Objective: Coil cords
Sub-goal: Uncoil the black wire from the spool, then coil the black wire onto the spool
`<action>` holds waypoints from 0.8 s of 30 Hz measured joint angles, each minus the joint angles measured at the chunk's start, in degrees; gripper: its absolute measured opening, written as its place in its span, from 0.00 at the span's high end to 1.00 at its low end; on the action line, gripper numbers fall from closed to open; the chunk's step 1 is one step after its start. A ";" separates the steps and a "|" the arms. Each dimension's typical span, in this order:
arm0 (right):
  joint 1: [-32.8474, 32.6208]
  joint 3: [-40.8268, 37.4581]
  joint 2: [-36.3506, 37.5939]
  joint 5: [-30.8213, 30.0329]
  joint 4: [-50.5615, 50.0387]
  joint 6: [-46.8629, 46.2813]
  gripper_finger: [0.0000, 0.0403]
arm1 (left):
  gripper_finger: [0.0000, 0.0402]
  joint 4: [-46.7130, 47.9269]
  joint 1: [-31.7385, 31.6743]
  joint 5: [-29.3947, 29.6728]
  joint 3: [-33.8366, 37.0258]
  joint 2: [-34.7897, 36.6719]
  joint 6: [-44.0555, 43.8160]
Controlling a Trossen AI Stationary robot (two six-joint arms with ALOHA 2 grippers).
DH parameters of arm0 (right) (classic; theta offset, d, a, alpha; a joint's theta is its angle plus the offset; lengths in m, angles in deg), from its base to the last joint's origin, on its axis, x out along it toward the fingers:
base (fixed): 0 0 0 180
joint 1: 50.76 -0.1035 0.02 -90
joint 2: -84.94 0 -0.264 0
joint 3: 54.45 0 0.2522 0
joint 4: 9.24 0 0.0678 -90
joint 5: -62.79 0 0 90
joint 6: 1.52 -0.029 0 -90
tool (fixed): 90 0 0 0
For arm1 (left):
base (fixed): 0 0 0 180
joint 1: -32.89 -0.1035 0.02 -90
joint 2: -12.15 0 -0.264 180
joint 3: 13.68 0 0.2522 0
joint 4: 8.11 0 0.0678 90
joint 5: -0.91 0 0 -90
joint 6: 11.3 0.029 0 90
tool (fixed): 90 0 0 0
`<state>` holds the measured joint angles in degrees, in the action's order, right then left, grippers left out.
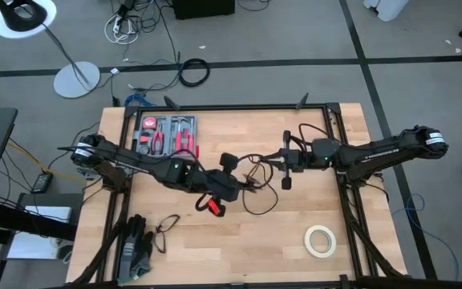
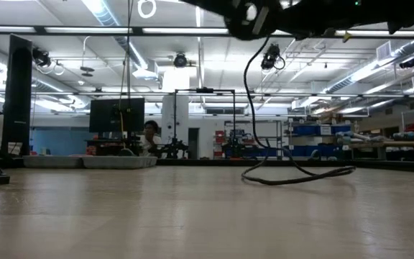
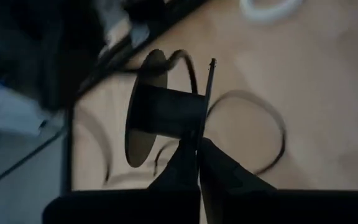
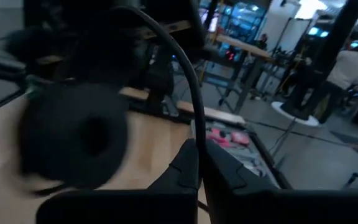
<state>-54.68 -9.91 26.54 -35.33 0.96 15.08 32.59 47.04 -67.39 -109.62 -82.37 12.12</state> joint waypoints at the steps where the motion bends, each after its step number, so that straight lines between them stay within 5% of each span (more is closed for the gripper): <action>1: -0.58 0.00 0.88 -0.01 -1.82 -0.12 0.99 | 1.00 1.36 0.02 1.74 0.00 0.04 -0.68; 8: -4.40 0.02 3.66 -1.16 -15.41 -6.68 0.97 | 1.00 6.21 1.00 8.82 0.00 2.32 -1.38; 17: -5.79 0.02 3.31 -0.92 -35.07 -30.65 0.81 | 1.00 9.37 3.27 11.31 -0.07 6.71 -0.58; 24: -9.73 0.02 3.31 3.85 -36.24 -41.18 0.73 | 1.00 13.00 3.91 13.89 -0.07 8.00 0.04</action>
<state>-64.42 -9.89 29.85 -31.48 -35.29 -26.09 45.60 50.95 -53.50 -109.68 -74.37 12.17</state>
